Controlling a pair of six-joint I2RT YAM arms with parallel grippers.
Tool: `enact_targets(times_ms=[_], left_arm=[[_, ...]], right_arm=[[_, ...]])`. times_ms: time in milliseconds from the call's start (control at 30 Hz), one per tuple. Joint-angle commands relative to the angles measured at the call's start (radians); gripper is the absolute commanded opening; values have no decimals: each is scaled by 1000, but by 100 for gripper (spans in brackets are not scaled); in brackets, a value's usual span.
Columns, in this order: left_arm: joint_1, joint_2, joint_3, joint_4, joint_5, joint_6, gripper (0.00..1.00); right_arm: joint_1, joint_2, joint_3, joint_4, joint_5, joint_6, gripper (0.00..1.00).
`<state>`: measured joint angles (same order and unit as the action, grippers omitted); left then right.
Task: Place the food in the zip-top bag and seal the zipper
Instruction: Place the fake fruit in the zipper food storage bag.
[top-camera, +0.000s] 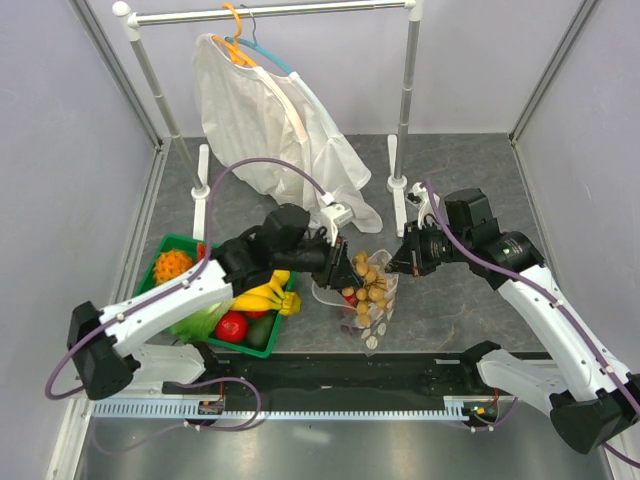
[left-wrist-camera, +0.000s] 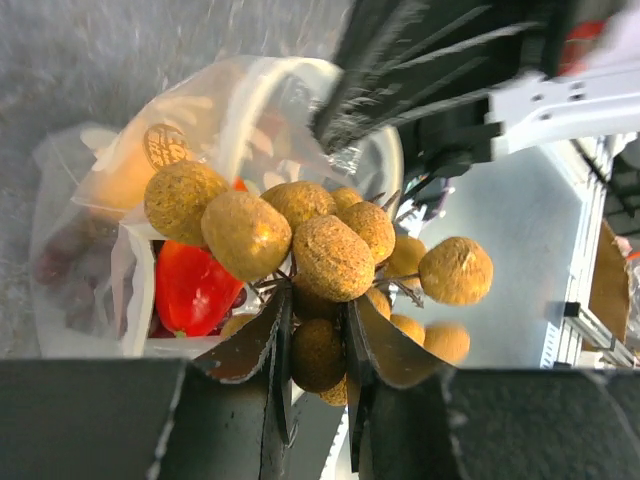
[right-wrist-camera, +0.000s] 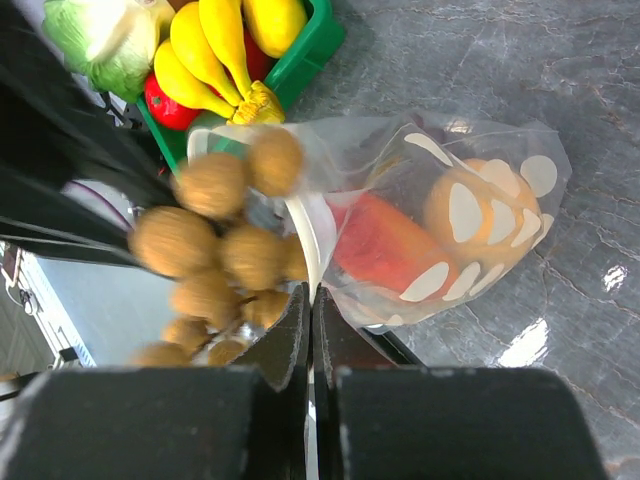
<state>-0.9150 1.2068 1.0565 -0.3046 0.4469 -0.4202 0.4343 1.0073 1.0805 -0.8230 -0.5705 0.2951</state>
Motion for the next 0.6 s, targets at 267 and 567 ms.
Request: enact_targets(times_ms=[267,567], left_arm=[[67,226,224,-151,-137,-31,37],[123,31,171,-178,-2,221,91]], right_arm=[[-5,-44,7,9,-28,-48,0],[-3,-56,9,-2,-15,-56,0]])
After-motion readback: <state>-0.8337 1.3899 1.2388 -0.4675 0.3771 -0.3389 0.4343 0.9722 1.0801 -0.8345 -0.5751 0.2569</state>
